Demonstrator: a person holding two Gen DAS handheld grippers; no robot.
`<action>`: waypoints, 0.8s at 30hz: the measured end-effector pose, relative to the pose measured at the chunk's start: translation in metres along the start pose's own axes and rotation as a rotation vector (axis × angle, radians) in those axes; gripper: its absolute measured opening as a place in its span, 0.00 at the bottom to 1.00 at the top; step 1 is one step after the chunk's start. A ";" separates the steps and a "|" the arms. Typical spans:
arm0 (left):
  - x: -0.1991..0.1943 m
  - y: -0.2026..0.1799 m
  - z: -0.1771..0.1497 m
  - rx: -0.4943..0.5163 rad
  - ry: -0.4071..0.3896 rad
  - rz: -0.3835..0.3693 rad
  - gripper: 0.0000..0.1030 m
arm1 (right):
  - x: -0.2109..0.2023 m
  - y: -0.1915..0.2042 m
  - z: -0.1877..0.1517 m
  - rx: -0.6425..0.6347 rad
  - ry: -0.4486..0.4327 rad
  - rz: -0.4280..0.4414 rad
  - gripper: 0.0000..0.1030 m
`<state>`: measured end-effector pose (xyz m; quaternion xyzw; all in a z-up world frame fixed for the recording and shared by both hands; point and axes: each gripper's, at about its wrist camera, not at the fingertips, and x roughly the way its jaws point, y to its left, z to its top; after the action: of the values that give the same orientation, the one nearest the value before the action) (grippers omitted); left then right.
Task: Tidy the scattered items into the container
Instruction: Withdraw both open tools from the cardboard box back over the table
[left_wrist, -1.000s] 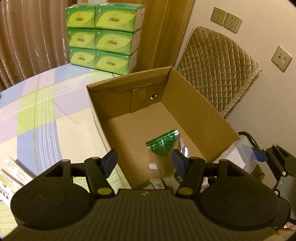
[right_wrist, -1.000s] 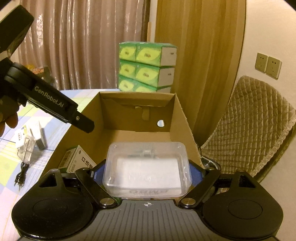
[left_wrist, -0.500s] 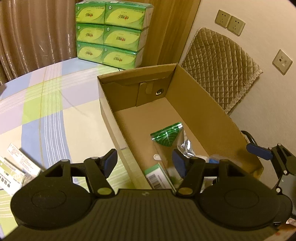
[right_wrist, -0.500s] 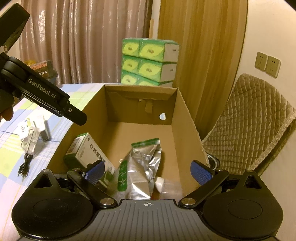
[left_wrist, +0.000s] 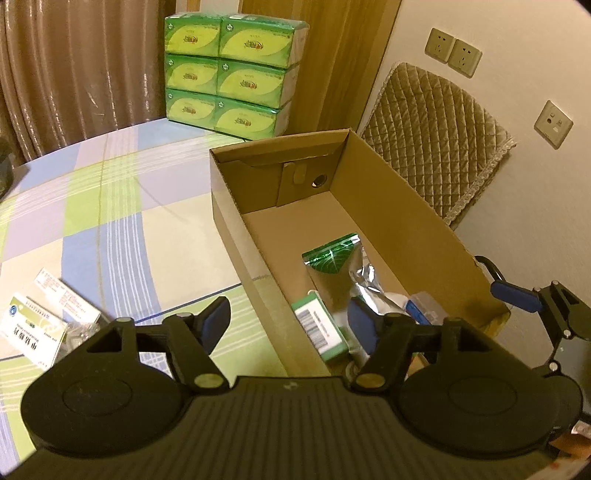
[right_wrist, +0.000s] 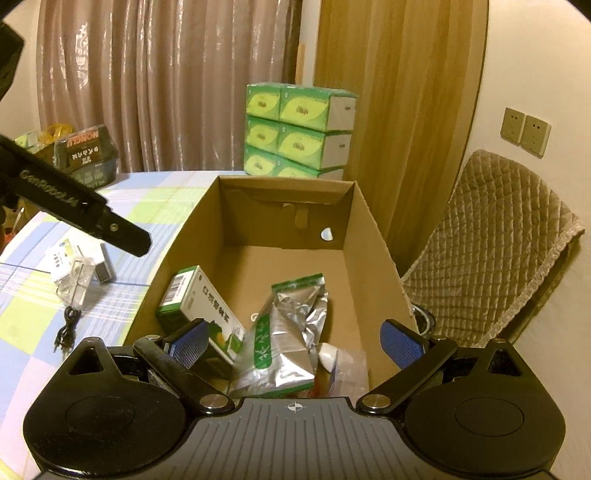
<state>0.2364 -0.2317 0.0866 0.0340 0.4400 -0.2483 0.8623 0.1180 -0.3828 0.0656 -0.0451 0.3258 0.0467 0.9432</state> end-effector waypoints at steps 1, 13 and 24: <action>-0.004 0.001 -0.002 -0.002 -0.002 0.000 0.65 | -0.002 0.001 0.000 0.003 0.003 -0.001 0.94; -0.056 0.018 -0.039 -0.033 -0.046 0.025 0.74 | -0.031 0.028 0.000 -0.012 -0.004 0.020 0.96; -0.104 0.061 -0.086 -0.066 -0.087 0.124 0.94 | -0.046 0.067 0.002 -0.057 -0.025 0.073 0.98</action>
<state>0.1489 -0.1129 0.1051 0.0219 0.4072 -0.1811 0.8949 0.0755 -0.3193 0.0914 -0.0596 0.3141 0.0911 0.9431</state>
